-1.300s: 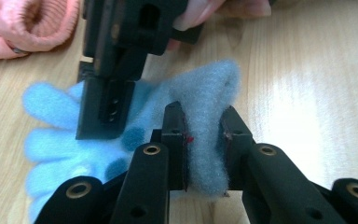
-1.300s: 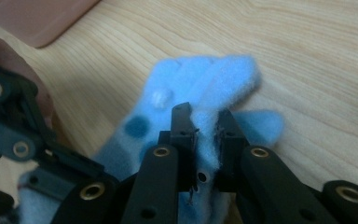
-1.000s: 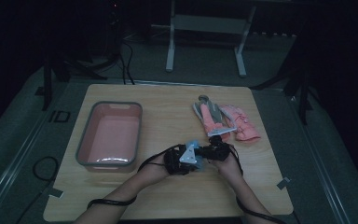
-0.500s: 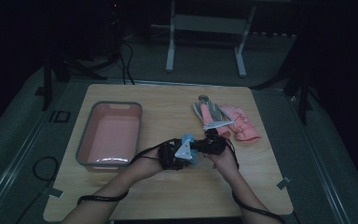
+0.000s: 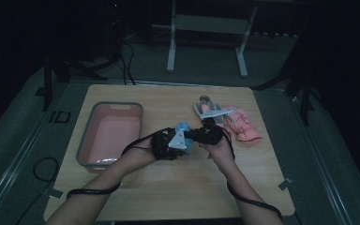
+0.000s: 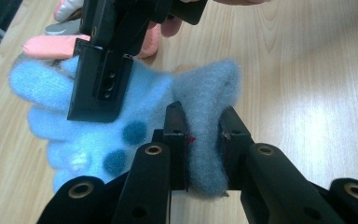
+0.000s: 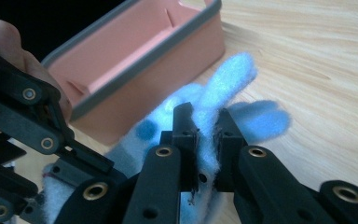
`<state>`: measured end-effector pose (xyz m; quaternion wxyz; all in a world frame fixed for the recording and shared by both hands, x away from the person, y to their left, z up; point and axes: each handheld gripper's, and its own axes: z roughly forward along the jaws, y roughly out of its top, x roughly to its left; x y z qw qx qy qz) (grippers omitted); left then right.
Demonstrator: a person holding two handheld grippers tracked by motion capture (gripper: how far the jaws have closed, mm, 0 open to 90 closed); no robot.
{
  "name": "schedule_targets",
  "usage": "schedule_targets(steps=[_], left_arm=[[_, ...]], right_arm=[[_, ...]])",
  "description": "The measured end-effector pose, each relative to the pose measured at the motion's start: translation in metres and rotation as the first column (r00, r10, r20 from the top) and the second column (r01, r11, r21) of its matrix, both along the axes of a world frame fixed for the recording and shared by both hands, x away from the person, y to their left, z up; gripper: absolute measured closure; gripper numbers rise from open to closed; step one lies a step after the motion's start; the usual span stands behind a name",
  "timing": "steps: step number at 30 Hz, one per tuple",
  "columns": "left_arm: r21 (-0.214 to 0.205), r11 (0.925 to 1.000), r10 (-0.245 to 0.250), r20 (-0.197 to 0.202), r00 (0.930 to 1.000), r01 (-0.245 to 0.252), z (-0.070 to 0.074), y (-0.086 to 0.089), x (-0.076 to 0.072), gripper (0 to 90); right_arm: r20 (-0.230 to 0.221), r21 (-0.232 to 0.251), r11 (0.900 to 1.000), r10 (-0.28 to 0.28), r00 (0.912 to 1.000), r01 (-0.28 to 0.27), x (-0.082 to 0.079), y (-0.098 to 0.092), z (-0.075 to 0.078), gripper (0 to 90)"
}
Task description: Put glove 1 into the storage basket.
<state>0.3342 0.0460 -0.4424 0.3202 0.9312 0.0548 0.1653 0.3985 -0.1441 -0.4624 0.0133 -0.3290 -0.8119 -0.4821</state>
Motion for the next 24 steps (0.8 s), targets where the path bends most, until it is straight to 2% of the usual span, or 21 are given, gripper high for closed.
schedule_targets(steps=[7, 10, 16, 19, 20, 24], left_arm=[[0.020, 0.9995, 0.025, 0.019, 0.9995, -0.025, 0.008, 0.017, 0.002, 77.8], [0.024, 0.9990, 0.035, 0.040, 0.9986, -0.036, 0.011, 0.026, 0.002, 77.8], [0.014, 0.9983, 0.057, 0.040, 0.9976, -0.057, 0.019, 0.049, 0.004, 77.8], [0.015, 0.9976, 0.068, 0.043, 0.9968, -0.068, 0.021, 0.057, 0.004, 77.8], [0.020, 0.9964, 0.082, 0.046, 0.9956, -0.083, 0.022, 0.067, 0.003, 77.8], [0.028, 0.9942, 0.103, 0.053, 0.9933, -0.104, 0.025, 0.083, 0.000, 77.8]], right_arm=[[0.005, 0.008, 0.9999, 0.008, 1.0000, -0.008, 0.006, 0.018, 0.007, 82.8], [0.005, 0.018, 0.9997, 0.018, 0.9998, -0.018, 0.010, 0.029, 0.011, 82.8], [0.015, 0.024, 0.9987, 0.045, 0.9989, -0.045, 0.015, 0.051, 0.020, 82.8], [0.014, 0.032, 0.9980, 0.055, 0.9984, -0.055, 0.018, 0.063, 0.022, 82.8], [0.011, 0.036, 0.9975, 0.061, 0.9981, -0.061, 0.019, 0.069, 0.022, 82.8], [0.013, 0.049, 0.9957, 0.079, 0.9968, -0.079, 0.020, 0.087, 0.023, 82.8]])
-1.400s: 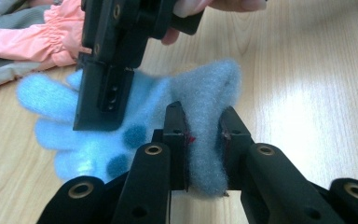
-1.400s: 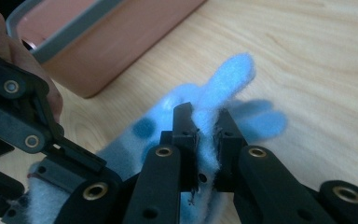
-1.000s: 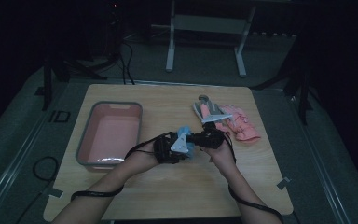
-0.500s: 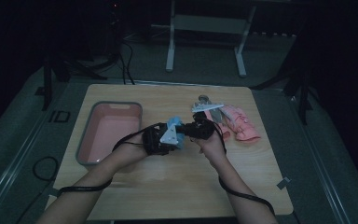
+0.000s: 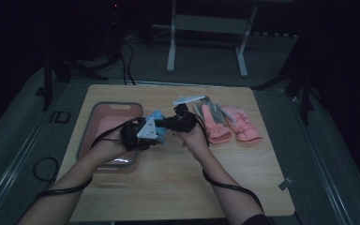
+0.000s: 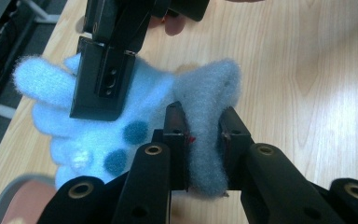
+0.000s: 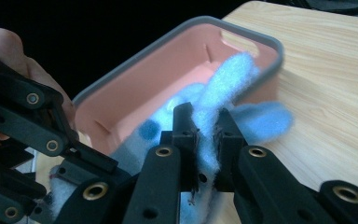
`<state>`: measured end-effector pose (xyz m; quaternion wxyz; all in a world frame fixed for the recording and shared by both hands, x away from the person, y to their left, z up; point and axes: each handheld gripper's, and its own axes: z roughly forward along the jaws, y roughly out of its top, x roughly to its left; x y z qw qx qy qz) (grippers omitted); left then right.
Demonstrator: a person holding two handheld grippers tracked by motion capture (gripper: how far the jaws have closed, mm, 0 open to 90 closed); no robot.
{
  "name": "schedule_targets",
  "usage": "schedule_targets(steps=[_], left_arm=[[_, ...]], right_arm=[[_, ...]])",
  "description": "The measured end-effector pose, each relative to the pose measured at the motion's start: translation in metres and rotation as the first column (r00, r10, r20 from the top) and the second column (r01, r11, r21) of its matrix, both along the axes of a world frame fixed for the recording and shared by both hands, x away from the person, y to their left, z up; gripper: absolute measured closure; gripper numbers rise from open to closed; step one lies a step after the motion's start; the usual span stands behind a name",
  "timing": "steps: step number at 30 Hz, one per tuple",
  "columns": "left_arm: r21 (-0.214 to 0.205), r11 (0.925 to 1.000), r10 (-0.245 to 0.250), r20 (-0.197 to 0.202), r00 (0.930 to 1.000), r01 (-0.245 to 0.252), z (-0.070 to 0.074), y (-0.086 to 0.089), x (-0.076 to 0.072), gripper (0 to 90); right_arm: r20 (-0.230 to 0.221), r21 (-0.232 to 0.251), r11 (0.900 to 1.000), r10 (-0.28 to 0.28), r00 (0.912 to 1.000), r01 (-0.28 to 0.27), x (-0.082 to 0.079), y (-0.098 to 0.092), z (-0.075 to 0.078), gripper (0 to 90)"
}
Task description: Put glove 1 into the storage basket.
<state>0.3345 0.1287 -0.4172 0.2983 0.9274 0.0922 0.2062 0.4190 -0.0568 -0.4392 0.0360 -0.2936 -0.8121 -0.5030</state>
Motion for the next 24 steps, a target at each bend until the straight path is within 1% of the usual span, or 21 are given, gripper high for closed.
schedule_targets(steps=[4, 8, 11, 12, 13, 14, 15, 18, 19, 24], left_arm=[[0.018, 0.9996, 0.020, 0.005, 0.9998, -0.020, 0.003, 0.018, -0.003, 77.8], [0.023, 0.9991, 0.035, 0.012, 0.9993, -0.035, 0.005, 0.035, -0.007, 77.7], [0.030, 0.9987, 0.041, 0.009, 0.9991, -0.041, 0.004, 0.046, -0.010, 77.7], [0.032, 0.9983, 0.048, 0.005, 0.9988, -0.048, 0.004, 0.050, -0.010, 77.7], [0.032, 0.9983, 0.048, 0.005, 0.9988, -0.048, 0.004, 0.050, -0.010, 77.7], [0.032, 0.9983, 0.048, 0.005, 0.9988, -0.048, 0.004, 0.050, -0.010, 77.7], [0.032, 0.9974, 0.065, -0.007, 0.9979, -0.064, 0.001, 0.065, -0.011, 77.7], [0.030, 0.9964, 0.080, -0.023, 0.9965, -0.079, -0.001, 0.078, -0.013, 77.7], [0.036, 0.9959, 0.084, -0.024, 0.9962, -0.083, -0.003, 0.082, -0.014, 77.7], [0.038, 0.9941, 0.104, -0.045, 0.9936, -0.102, -0.009, 0.102, -0.017, 77.7]], right_arm=[[-0.009, 0.021, 0.9996, 0.018, 0.9998, -0.018, 0.001, 0.018, 0.000, 82.8], [-0.005, 0.023, 0.9992, 0.031, 0.9995, -0.031, 0.001, 0.036, 0.001, 82.8], [-0.005, 0.034, 0.9981, 0.052, 0.9986, -0.052, 0.000, 0.049, 0.000, 82.8], [-0.012, 0.036, 0.9978, 0.056, 0.9983, -0.056, 0.000, 0.053, 0.000, 82.8], [-0.012, 0.036, 0.9978, 0.056, 0.9983, -0.056, 0.000, 0.053, 0.000, 82.8], [-0.012, 0.038, 0.9974, 0.062, 0.9980, -0.062, 0.001, 0.057, -0.001, 82.8], [-0.017, 0.038, 0.9968, 0.071, 0.9973, -0.071, 0.001, 0.066, -0.002, 82.8], [-0.017, 0.029, 0.9960, 0.085, 0.9962, -0.085, 0.000, 0.081, -0.005, 82.8], [-0.020, 0.026, 0.9954, 0.092, 0.9955, -0.092, 0.000, 0.086, -0.005, 82.8], [-0.036, 0.030, 0.9923, 0.122, 0.9919, -0.121, 0.000, 0.108, -0.012, 82.7]])
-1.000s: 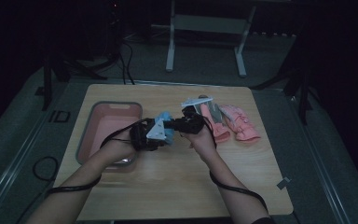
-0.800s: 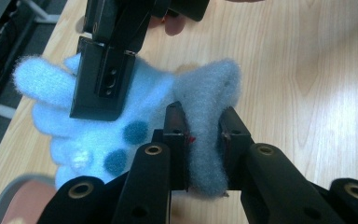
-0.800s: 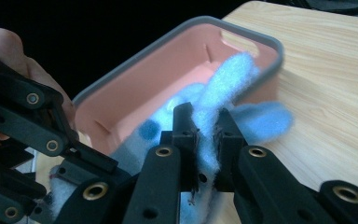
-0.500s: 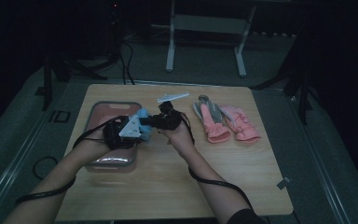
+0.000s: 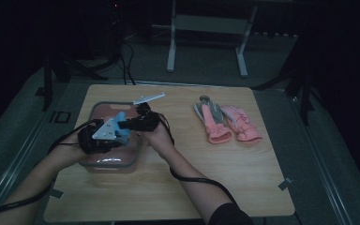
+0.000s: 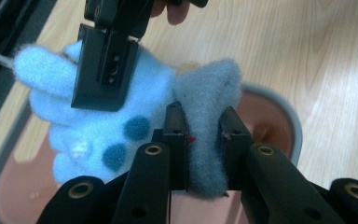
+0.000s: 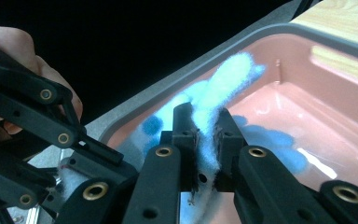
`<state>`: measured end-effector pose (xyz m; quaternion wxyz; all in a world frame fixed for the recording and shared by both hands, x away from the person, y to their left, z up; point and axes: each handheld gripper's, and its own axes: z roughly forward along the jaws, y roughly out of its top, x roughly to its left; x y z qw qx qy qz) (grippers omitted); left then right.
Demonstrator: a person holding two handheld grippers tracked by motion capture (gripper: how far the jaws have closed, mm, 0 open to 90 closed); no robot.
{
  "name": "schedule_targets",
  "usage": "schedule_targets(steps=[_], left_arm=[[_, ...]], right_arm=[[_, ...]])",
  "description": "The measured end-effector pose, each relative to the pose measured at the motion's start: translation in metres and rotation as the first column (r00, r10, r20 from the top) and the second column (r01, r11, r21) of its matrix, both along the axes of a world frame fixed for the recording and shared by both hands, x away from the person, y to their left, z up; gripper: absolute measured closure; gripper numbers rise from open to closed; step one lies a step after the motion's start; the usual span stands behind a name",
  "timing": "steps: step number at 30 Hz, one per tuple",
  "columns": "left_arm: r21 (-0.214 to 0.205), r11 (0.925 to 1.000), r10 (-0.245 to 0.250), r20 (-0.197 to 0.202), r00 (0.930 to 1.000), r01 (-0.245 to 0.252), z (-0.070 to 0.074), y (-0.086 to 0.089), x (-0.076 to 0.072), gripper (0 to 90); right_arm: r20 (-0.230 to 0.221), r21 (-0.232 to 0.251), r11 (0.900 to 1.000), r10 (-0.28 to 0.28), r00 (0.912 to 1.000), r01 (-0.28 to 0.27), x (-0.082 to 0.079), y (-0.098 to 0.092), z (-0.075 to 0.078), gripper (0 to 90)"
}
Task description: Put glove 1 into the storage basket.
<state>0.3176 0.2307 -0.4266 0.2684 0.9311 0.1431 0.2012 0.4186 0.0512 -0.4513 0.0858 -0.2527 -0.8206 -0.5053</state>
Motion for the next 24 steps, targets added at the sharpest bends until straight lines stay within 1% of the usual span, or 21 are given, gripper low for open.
schedule_targets(steps=[2, 3, 5, 7, 8, 10, 12, 13, 14, 15, 16, 17, 18, 19, 22, 23, 24], left_arm=[[0.012, 0.9999, -0.001, 0.000, 1.0000, 0.001, -0.006, 0.002, 0.000, 77.7], [0.011, 0.9999, -0.003, -0.008, 1.0000, 0.003, -0.009, 0.003, 0.001, 77.7], [0.029, 0.9996, -0.008, -0.017, 0.9998, 0.008, -0.015, 0.003, 0.005, 77.7], [0.031, 0.9994, -0.012, -0.040, 0.9991, 0.013, -0.020, 0.003, 0.010, 77.7], [0.035, 0.9993, -0.013, -0.048, 0.9988, 0.015, -0.023, 0.003, 0.012, 77.7], [0.039, 0.9990, -0.020, -0.067, 0.9975, 0.023, -0.029, 0.003, 0.017, 77.7], [0.043, 0.9989, -0.018, -0.087, 0.9961, 0.021, -0.035, 0.003, 0.022, 77.7], [0.043, 0.9989, -0.018, -0.087, 0.9961, 0.021, -0.035, 0.003, 0.022, 77.7], [0.043, 0.9989, -0.018, -0.087, 0.9961, 0.021, -0.035, 0.003, 0.022, 77.7], [0.057, 0.9982, -0.014, -0.115, 0.9932, 0.020, -0.042, 0.003, 0.028, 77.7], [0.058, 0.9981, -0.011, -0.127, 0.9919, 0.019, -0.045, 0.002, 0.031, 77.6], [0.064, 0.9978, -0.006, -0.140, 0.9902, 0.015, -0.048, 0.002, 0.033, 77.5], [0.073, 0.9973, 0.000, -0.141, 0.9900, 0.010, -0.052, 0.002, 0.035, 77.5], [0.075, 0.9972, 0.005, -0.157, 0.9876, 0.007, -0.054, 0.002, 0.037, 77.4], [0.104, 0.9946, 0.015, -0.185, 0.9827, 0.005, -0.061, 0.000, 0.041, 77.1], [0.118, 0.9931, 0.018, -0.185, 0.9826, 0.004, -0.063, -0.001, 0.041, 76.9], [0.126, 0.9921, 0.024, -0.193, 0.9809, 0.001, -0.064, -0.001, 0.042, 76.6]], right_arm=[[-0.001, -0.011, 0.9999, 0.004, 1.0000, -0.004, 0.000, 0.005, -0.004, 82.7], [-0.005, -0.020, 0.9998, 0.004, 1.0000, -0.004, 0.000, 0.007, -0.007, 82.8], [-0.019, -0.036, 0.9993, 0.003, 0.9998, -0.004, 0.003, 0.010, -0.013, 82.7], [-0.038, -0.055, 0.9985, 0.001, 0.9993, -0.003, 0.007, 0.013, -0.019, 82.6], [-0.050, -0.069, 0.9976, -0.003, 0.9987, 0.000, 0.008, 0.014, -0.023, 82.6], [-0.059, -0.094, 0.9956, -0.013, 0.9982, 0.007, 0.011, 0.016, -0.028, 82.4], [-0.056, -0.128, 0.9916, -0.019, 0.9982, 0.012, 0.014, 0.019, -0.033, 81.5], [-0.056, -0.128, 0.9916, -0.019, 0.9982, 0.012, 0.014, 0.019, -0.033, 81.5], [-0.059, -0.147, 0.9890, -0.022, 0.9980, 0.013, 0.014, 0.020, -0.035, 81.5], [-0.059, -0.147, 0.9890, -0.022, 0.9980, 0.013, 0.014, 0.020, -0.035, 79.7], [-0.060, -0.185, 0.9822, -0.043, 0.9973, 0.032, 0.016, 0.022, -0.037, 67.7], [-0.056, -0.182, 0.9826, -0.049, 0.9972, 0.038, 0.017, 0.021, -0.036, 60.5], [-0.047, -0.189, 0.9808, -0.059, 0.9972, 0.049, 0.017, 0.020, -0.036, 56.3], [-0.042, -0.196, 0.9787, -0.070, 0.9967, 0.060, 0.017, 0.019, -0.035, 53.8], [-0.036, -0.186, 0.9798, -0.081, 0.9961, 0.073, 0.018, 0.014, -0.034, 46.8], [-0.032, -0.186, 0.9793, -0.087, 0.9957, 0.080, 0.018, 0.012, -0.033, 44.9], [-0.027, -0.181, 0.9801, -0.089, 0.9957, 0.083, 0.017, 0.010, -0.033, 42.8]])
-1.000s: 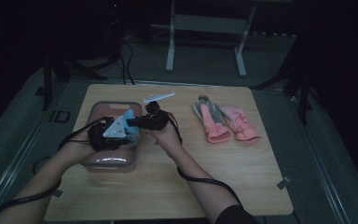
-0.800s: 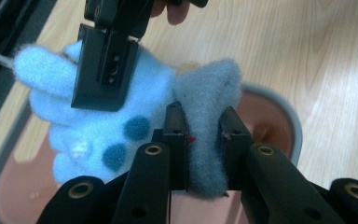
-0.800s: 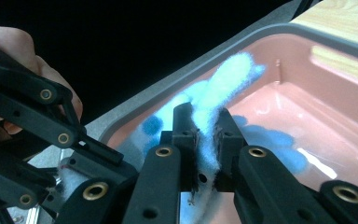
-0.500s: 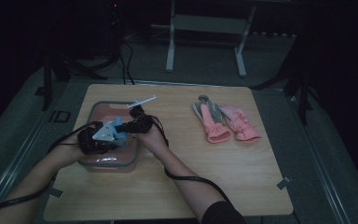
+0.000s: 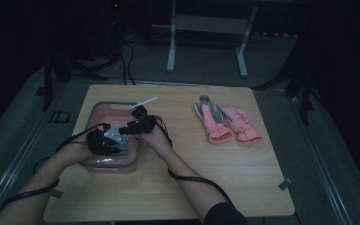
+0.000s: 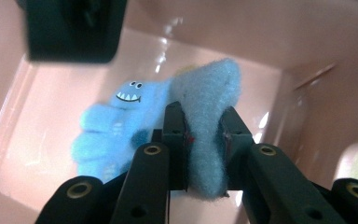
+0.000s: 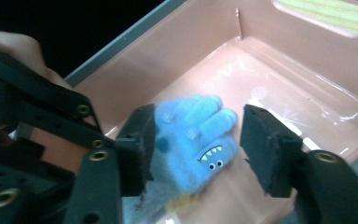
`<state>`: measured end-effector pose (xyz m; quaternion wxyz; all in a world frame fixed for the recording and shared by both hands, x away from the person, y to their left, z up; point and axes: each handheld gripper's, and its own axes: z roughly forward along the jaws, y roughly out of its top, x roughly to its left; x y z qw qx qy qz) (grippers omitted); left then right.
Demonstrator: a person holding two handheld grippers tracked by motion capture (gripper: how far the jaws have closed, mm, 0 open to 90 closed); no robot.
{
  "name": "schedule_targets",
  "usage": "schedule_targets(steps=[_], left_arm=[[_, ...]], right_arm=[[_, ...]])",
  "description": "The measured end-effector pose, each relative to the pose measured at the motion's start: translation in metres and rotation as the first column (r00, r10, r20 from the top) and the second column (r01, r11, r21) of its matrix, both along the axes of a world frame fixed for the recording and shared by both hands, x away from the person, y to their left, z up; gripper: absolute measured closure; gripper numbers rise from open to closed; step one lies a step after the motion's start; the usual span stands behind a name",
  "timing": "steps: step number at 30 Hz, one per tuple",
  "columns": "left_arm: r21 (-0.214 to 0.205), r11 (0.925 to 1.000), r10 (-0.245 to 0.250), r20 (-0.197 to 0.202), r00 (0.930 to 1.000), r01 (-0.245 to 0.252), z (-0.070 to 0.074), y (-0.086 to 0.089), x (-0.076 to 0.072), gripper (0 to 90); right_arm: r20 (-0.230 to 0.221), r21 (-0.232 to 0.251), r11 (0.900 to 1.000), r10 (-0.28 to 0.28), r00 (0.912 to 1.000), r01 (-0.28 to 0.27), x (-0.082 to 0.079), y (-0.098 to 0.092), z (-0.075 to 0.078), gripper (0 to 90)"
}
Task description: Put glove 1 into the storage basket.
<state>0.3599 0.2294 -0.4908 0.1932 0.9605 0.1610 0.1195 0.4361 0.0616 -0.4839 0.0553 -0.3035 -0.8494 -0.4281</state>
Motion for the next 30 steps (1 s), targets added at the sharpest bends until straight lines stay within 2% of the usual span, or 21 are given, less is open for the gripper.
schedule_targets(steps=[1, 3, 4, 8, 9, 10, 11, 12, 14, 15, 18, 22, 27, 28, 30], left_arm=[[0.007, 0.9999, 0.008, -0.013, 0.9999, -0.008, -0.002, -0.001, 0.001, 76.0], [0.024, 0.9996, 0.013, 0.002, 0.9999, -0.013, -0.004, -0.004, 0.000, 73.6], [0.017, 0.9996, 0.023, -0.007, 0.9997, -0.023, -0.004, -0.005, 0.000, 69.3], [-0.035, 0.9947, 0.096, -0.017, 0.9952, -0.097, -0.001, -0.004, -0.002, 39.3], [-0.041, 0.9924, 0.116, -0.008, 0.9933, -0.116, 0.000, -0.004, -0.003, 34.7], [-0.047, 0.9896, 0.136, 0.005, 0.9907, -0.136, 0.002, -0.004, -0.005, 26.5], [-0.055, 0.9858, 0.159, 0.009, 0.9872, -0.159, 0.003, -0.004, -0.005, 23.0], [-0.068, 0.9817, 0.179, 0.004, 0.9839, -0.178, 0.005, -0.003, -0.006, 19.9], [-0.096, 0.9745, 0.201, -0.034, 0.9791, -0.203, 0.009, -0.003, -0.005, 11.7], [-0.108, 0.9716, 0.208, -0.037, 0.9774, -0.211, 0.010, -0.005, -0.005, 8.8], [-0.129, 0.9664, 0.215, -0.065, 0.9744, -0.222, 0.015, -0.012, -0.007, 2.9], [-0.172, 0.9629, 0.200, -0.066, 0.9777, -0.208, 0.022, -0.023, -0.012, 2.6], [-0.191, 0.9614, 0.189, -0.063, 0.9799, -0.198, 0.029, -0.038, -0.016, 2.6], [-0.203, 0.9594, 0.184, -0.075, 0.9800, -0.196, 0.030, -0.041, -0.016, 2.6], [-0.222, 0.9571, 0.174, -0.075, 0.9820, -0.186, 0.033, -0.047, -0.018, 2.6]], right_arm=[[0.001, 0.006, 1.0000, 0.004, 1.0000, -0.004, 0.000, -0.001, 0.000, 41.5], [0.006, 0.007, 0.9999, 0.010, 0.9999, -0.010, -0.002, -0.004, 0.000, 39.7], [0.005, 0.011, 0.9999, 0.013, 0.9999, -0.014, -0.003, -0.005, 0.001, 39.2], [0.005, 0.034, 0.9991, 0.026, 0.9997, -0.026, -0.009, -0.014, 0.003, 34.3], [0.003, 0.042, 0.9987, 0.029, 0.9996, -0.029, -0.010, -0.015, 0.004, 32.2], [0.006, 0.046, 0.9982, 0.040, 0.9992, -0.040, -0.011, -0.018, 0.004, 30.8], [0.009, 0.044, 0.9976, 0.054, 0.9985, -0.054, -0.012, -0.020, 0.006, 27.8], [0.013, 0.046, 0.9965, 0.069, 0.9975, -0.070, -0.014, -0.022, 0.007, 25.5], [0.017, 0.062, 0.9935, 0.094, 0.9954, -0.095, -0.017, -0.026, 0.010, 22.3], [0.023, 0.071, 0.9913, 0.109, 0.9938, -0.110, -0.019, -0.028, 0.011, 19.9], [0.042, 0.080, 0.9888, 0.123, 0.9915, -0.126, -0.024, -0.034, 0.016, 19.4], [0.066, 0.064, 0.9904, 0.118, 0.9908, -0.123, -0.027, -0.045, 0.021, 19.5], [0.089, 0.054, 0.9918, 0.111, 0.9899, -0.116, -0.029, -0.063, 0.023, 20.1], [0.096, 0.051, 0.9923, 0.107, 0.9895, -0.113, -0.029, -0.067, 0.023, 20.1], [0.105, 0.037, 0.9930, 0.108, 0.9886, -0.112, -0.031, -0.074, 0.023, 19.9]])
